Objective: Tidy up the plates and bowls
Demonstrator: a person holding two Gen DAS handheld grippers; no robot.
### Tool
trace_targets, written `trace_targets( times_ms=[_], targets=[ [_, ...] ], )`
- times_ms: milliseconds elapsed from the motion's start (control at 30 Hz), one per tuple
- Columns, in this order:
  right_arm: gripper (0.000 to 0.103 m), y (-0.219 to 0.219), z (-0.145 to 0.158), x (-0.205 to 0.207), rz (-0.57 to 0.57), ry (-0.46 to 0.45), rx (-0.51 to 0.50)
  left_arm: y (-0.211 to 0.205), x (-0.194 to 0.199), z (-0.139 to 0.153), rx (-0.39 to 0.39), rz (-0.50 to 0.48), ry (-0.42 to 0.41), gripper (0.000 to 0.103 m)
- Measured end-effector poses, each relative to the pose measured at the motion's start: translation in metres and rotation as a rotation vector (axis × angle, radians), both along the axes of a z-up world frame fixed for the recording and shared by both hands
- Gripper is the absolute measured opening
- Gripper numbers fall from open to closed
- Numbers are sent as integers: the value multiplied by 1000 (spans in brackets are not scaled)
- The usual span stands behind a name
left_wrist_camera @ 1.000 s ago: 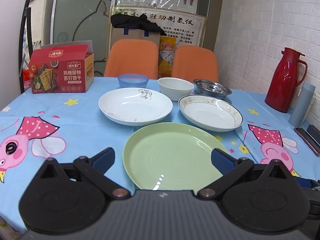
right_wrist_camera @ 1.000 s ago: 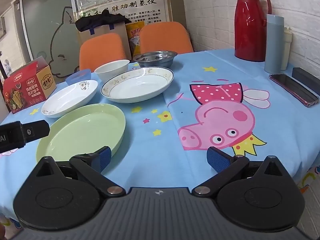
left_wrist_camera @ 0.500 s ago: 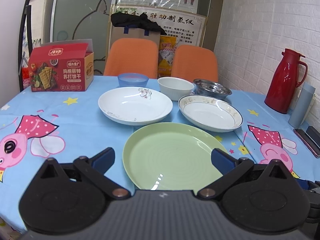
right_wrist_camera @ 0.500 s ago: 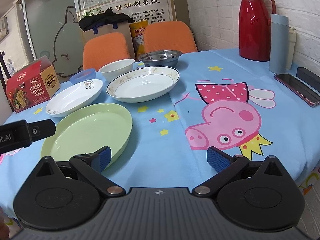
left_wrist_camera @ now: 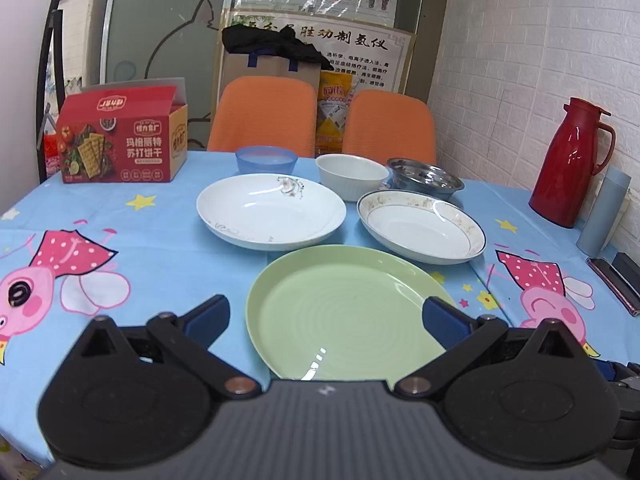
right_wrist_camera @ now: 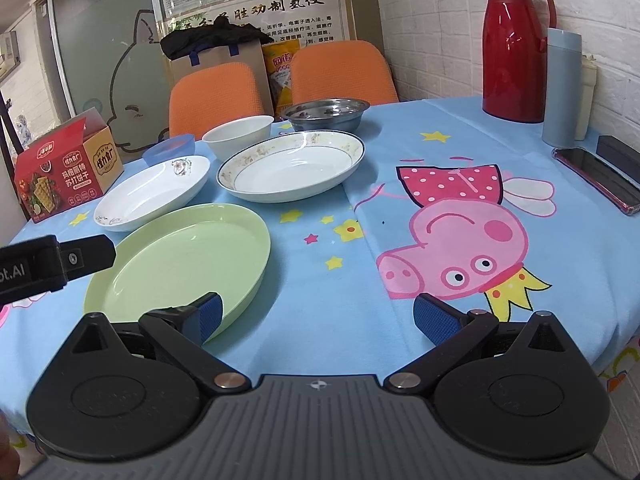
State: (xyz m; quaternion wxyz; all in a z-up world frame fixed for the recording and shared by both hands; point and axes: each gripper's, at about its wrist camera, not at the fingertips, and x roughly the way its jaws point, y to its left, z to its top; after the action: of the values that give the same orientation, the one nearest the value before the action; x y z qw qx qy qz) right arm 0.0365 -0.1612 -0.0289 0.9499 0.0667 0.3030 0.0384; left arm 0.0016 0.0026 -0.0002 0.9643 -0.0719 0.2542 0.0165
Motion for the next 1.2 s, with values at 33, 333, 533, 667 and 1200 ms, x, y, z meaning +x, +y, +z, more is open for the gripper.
trace_targets(
  times_ms=[33,333,533,667,1200],
  targets=[
    [103,0,0,0,1,0,1,0,0,0,0,0,0,102],
    [103,2,-1,-1,3,-1,2,1,0,-1,0,-1,0,102],
    [103,1,-1,-1,3,-1,2,0,-1,-1,0,-1,1,102],
    [103,2,-2,-1,4,3,0,1,-2,-1,0,1,2,102],
    [103,1,0,-3,5,-2,-1,2,-2,-1,-2,0,1,102]
  ],
)
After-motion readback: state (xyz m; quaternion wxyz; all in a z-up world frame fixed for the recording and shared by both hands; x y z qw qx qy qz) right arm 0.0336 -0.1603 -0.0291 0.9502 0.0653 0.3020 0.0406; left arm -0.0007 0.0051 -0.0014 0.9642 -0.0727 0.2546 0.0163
